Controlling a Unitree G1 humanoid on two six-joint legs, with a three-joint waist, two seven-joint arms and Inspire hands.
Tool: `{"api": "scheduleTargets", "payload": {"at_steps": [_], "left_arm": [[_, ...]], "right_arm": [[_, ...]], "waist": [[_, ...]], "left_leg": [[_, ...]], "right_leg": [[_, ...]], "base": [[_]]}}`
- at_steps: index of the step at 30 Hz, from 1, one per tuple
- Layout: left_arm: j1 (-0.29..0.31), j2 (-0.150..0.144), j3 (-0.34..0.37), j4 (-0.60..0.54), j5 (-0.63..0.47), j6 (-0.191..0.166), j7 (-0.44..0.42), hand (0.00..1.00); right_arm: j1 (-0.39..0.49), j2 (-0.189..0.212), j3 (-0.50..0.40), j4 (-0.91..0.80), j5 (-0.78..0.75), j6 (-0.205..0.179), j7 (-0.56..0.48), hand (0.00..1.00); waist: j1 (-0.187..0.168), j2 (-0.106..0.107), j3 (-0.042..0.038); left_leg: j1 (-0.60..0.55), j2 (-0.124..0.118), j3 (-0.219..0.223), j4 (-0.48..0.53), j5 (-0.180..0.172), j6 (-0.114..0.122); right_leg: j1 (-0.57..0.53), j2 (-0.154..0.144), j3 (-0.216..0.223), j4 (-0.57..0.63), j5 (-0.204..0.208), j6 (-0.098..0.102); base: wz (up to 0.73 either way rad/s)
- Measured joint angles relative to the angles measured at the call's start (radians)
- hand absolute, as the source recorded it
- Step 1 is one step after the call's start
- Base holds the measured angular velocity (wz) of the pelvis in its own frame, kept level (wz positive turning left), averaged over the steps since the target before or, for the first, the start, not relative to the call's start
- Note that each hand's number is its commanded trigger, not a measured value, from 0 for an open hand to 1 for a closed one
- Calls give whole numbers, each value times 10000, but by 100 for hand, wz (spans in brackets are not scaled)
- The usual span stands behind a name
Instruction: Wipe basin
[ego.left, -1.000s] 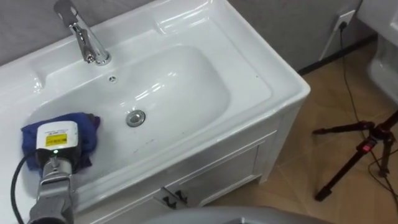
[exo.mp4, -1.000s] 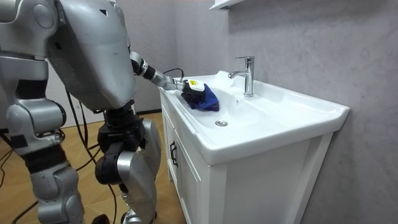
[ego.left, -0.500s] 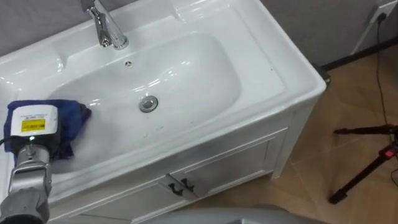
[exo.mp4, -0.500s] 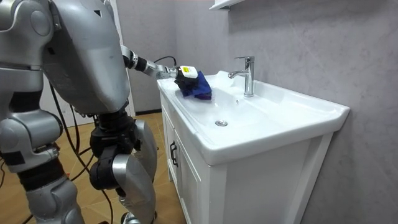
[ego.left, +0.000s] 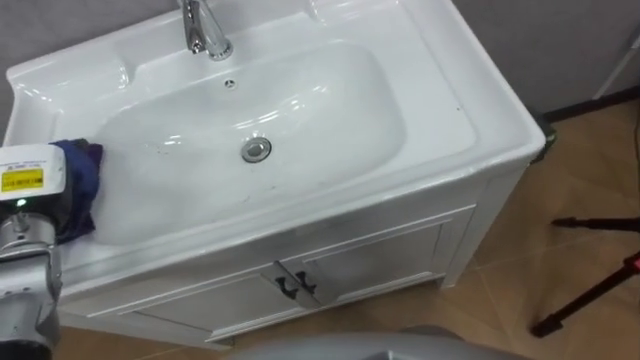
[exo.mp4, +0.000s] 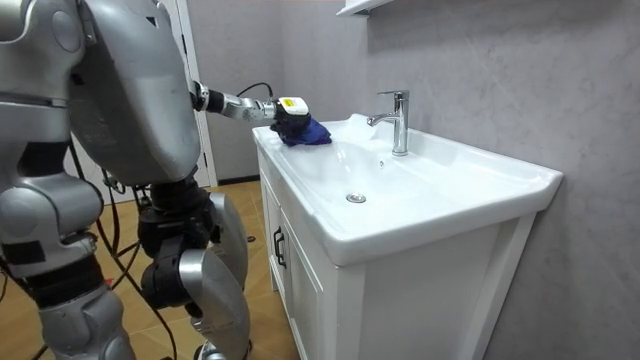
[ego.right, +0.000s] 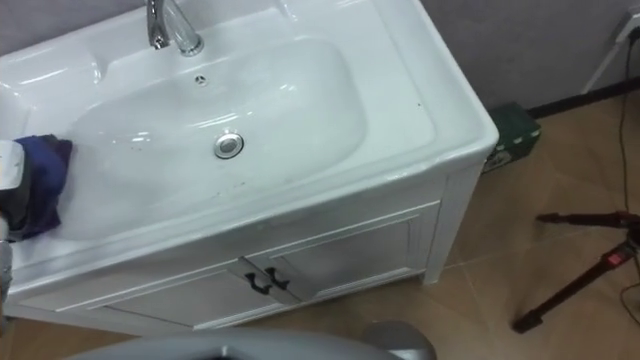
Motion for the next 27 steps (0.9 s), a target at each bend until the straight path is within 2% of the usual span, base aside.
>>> {"api": "scheduleTargets", "payload": {"at_steps": [3,7,15,18,27], "left_arm": [[-8,-5,-370,-759,-3,-26,-415,100],[-7,-27,-850,-1534,-130,-260,-857,100],[-7,-72,-891,-2430,-269,-438,-1449,100],[-7,-174,-892,-2488,-357,-464,-1479,100],[-6,-242,-892,-2486,-550,-463,-1629,100]], "right_arm": [[-20,0,166,16,-12,-141,101,0],[-46,23,197,43,18,-349,286,0],[18,40,207,142,83,-417,291,0],[14,40,252,157,86,-417,243,0],[-48,52,620,142,84,-408,-4,0]], "waist": [[-70,-68,14],[-297,-65,20],[-545,-144,68],[-541,-158,76],[-363,-224,59]], "left_leg": [[16,-5,8,2,-3,-4],[23,1,8,-21,-4,-3],[29,34,-5,-19,-12,-8],[47,34,-37,-30,-13,-8],[131,18,-100,-120,-15,-7]], "right_leg": [[13,-22,-41,-27,15,21],[77,-18,-43,-177,57,51],[172,-15,-113,-357,121,1],[233,-7,-116,-448,124,7],[311,-4,-126,-510,117,22]], "base": [[3],[0],[-3],[1],[0]]}}
